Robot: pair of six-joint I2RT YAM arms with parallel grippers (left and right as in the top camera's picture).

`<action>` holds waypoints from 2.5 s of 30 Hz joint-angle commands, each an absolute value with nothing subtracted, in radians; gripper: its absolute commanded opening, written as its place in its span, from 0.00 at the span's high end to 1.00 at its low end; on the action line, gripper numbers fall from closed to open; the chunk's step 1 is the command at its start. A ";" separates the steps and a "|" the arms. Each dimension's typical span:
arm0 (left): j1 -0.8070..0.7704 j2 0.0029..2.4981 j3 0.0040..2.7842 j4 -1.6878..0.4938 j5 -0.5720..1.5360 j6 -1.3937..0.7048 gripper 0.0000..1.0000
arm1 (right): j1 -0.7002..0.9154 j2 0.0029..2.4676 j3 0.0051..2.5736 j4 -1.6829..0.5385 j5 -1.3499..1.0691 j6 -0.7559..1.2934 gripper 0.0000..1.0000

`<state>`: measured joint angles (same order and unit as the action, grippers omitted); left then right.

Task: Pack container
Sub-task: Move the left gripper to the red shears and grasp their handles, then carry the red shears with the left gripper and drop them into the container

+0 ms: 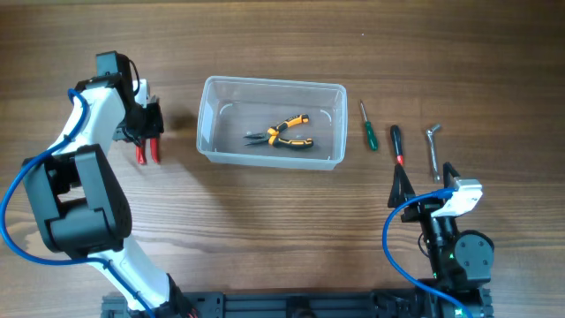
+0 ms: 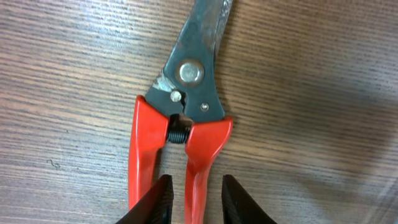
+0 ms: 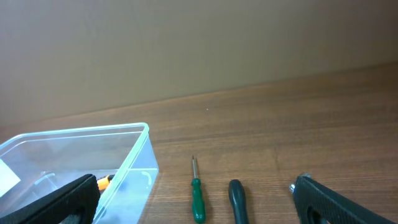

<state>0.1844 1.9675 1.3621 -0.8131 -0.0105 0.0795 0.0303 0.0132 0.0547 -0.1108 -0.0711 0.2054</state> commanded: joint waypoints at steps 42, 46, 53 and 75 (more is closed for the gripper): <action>0.187 1.859 1.549 -0.810 -0.110 0.097 0.96 | 0.035 0.007 0.053 -0.105 -0.080 0.217 0.00; 0.170 1.775 1.565 -0.791 -0.060 0.137 0.96 | 0.035 0.007 0.053 -0.105 -0.080 0.217 0.00; 0.057 1.673 1.565 -0.789 0.135 0.333 0.96 | 0.035 0.007 0.053 -0.105 -0.080 0.217 0.00; -0.384 1.799 1.562 -0.942 0.253 0.703 0.96 | 0.035 0.007 0.053 -0.105 -0.080 0.216 0.00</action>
<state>-0.3855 1.7256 1.5490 -0.9279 0.2344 0.6624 0.0303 0.0135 0.0547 -0.1108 -0.0711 0.2054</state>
